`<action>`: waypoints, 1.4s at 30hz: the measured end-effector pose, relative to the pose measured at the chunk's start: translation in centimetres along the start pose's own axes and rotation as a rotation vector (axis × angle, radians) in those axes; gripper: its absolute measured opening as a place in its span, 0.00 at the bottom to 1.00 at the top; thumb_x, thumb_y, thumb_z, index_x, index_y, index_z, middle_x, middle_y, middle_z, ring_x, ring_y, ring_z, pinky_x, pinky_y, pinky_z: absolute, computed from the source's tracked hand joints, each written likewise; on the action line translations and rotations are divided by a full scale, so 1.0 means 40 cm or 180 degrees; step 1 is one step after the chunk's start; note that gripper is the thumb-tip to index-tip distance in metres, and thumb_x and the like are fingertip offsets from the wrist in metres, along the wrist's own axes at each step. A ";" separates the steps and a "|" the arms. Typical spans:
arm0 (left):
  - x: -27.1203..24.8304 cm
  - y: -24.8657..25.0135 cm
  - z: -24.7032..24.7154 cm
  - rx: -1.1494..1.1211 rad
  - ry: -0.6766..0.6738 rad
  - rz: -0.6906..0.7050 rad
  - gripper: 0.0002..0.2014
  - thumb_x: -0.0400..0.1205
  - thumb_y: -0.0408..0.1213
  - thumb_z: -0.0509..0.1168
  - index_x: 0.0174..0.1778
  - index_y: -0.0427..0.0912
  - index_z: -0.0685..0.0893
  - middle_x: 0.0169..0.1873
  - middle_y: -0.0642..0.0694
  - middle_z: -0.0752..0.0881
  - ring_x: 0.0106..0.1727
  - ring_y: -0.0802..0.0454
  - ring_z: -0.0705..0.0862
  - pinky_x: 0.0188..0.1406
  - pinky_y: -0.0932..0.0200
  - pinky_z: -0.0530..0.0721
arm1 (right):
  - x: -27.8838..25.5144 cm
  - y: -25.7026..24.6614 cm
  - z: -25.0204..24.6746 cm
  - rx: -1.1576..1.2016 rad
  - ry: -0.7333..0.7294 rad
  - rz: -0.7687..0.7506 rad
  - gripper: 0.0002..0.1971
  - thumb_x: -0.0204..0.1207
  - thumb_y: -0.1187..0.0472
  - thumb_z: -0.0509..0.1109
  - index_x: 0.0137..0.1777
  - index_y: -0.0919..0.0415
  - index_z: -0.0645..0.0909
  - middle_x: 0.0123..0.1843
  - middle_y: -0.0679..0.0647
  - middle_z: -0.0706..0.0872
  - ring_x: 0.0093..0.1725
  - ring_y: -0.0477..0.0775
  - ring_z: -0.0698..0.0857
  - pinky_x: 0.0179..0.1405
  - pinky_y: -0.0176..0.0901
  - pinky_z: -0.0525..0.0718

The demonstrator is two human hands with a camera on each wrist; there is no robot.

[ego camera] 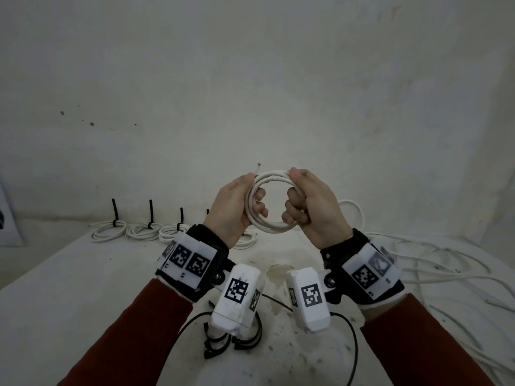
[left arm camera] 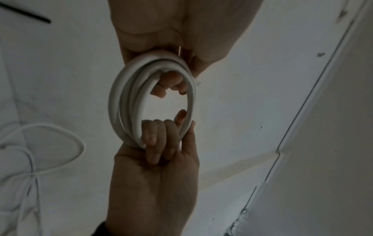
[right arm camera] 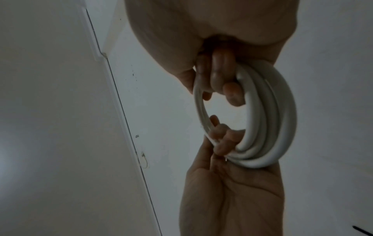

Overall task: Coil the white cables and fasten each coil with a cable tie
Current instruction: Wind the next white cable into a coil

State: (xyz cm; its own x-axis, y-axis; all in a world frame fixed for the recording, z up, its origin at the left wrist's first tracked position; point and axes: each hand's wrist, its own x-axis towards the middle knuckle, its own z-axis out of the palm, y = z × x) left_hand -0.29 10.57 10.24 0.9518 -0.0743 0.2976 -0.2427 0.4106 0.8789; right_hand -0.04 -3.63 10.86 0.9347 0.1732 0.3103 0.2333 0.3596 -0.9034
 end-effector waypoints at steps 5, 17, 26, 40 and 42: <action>-0.005 0.007 -0.012 0.0524 0.0604 0.0508 0.13 0.87 0.38 0.57 0.44 0.37 0.85 0.34 0.45 0.88 0.28 0.49 0.86 0.32 0.57 0.86 | 0.001 -0.003 -0.003 0.0090 -0.0009 -0.0128 0.07 0.86 0.59 0.59 0.51 0.59 0.79 0.19 0.48 0.60 0.16 0.47 0.56 0.18 0.35 0.66; -0.009 0.001 -0.038 0.0483 0.0644 0.0667 0.14 0.88 0.37 0.53 0.40 0.41 0.79 0.32 0.48 0.80 0.29 0.55 0.79 0.32 0.61 0.82 | 0.004 0.012 -0.012 -0.0021 0.0270 -0.0099 0.05 0.82 0.60 0.67 0.48 0.62 0.78 0.20 0.49 0.59 0.17 0.47 0.56 0.18 0.38 0.66; -0.026 -0.008 -0.010 0.0886 0.0071 0.0137 0.15 0.87 0.45 0.55 0.54 0.46 0.87 0.47 0.43 0.90 0.52 0.48 0.87 0.53 0.53 0.83 | 0.014 0.021 -0.004 -0.0430 0.0600 -0.0228 0.09 0.80 0.58 0.70 0.42 0.62 0.78 0.18 0.47 0.64 0.17 0.46 0.59 0.16 0.34 0.61; 0.008 -0.027 -0.013 0.0603 0.0716 0.0455 0.19 0.88 0.47 0.51 0.36 0.40 0.75 0.16 0.57 0.66 0.17 0.58 0.65 0.23 0.61 0.72 | -0.010 0.034 -0.001 0.1071 0.0193 0.0229 0.06 0.83 0.67 0.53 0.50 0.63 0.71 0.38 0.64 0.83 0.31 0.60 0.79 0.36 0.48 0.82; 0.014 -0.013 -0.017 0.0318 0.0799 0.0519 0.19 0.88 0.47 0.50 0.35 0.41 0.72 0.15 0.57 0.65 0.17 0.59 0.63 0.22 0.62 0.73 | -0.018 0.056 -0.005 0.1256 0.0286 0.0235 0.06 0.85 0.69 0.54 0.54 0.64 0.72 0.50 0.69 0.85 0.41 0.63 0.85 0.46 0.53 0.85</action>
State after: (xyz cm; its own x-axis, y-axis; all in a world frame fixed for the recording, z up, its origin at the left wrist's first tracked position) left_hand 0.52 10.95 9.69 0.9124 0.2171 0.3470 -0.4012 0.3064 0.8632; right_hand -0.14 -3.12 8.55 0.9689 0.1373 0.2060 0.0603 0.6763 -0.7342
